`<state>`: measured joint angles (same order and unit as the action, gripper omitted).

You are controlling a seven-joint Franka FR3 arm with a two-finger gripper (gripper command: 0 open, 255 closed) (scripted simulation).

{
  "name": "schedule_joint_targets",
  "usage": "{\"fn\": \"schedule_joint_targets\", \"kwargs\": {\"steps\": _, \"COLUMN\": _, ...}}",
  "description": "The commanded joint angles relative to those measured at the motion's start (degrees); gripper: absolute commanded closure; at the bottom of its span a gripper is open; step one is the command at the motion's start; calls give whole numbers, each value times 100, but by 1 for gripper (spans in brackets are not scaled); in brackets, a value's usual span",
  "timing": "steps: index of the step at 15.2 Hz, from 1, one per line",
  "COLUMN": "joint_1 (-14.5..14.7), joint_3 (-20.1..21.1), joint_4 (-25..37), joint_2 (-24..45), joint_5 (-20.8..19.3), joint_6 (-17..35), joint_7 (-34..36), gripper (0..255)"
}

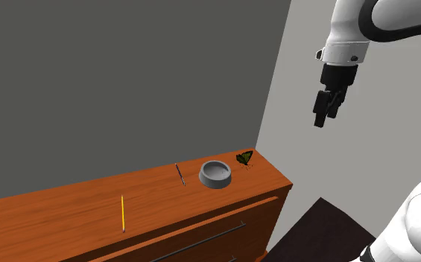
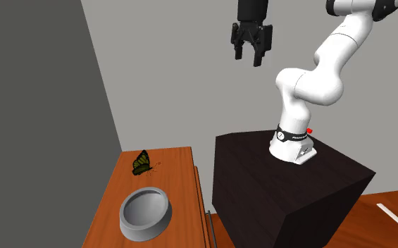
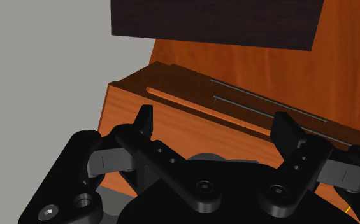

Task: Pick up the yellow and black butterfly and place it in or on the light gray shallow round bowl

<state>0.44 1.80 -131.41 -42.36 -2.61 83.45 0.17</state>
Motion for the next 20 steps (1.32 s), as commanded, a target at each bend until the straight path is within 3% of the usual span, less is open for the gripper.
{"fn": "schedule_joint_targets", "kwargs": {"steps": 1, "joint_1": 0, "joint_3": 0, "joint_4": 0, "joint_2": 0, "joint_5": 0, "joint_6": 0, "joint_7": 0, "gripper": 0}}
{"fn": "schedule_joint_targets", "kwargs": {"steps": 10, "joint_1": -164, "joint_3": -303, "joint_4": -261, "joint_2": 1404, "joint_5": -140, "joint_6": 1488, "joint_7": -150, "gripper": 0}}
{"fn": "schedule_joint_targets", "kwargs": {"steps": 20, "joint_1": -321, "joint_3": -591, "joint_4": 168, "joint_2": 3403, "joint_5": -147, "joint_6": 2859, "joint_7": -342, "gripper": 0}}
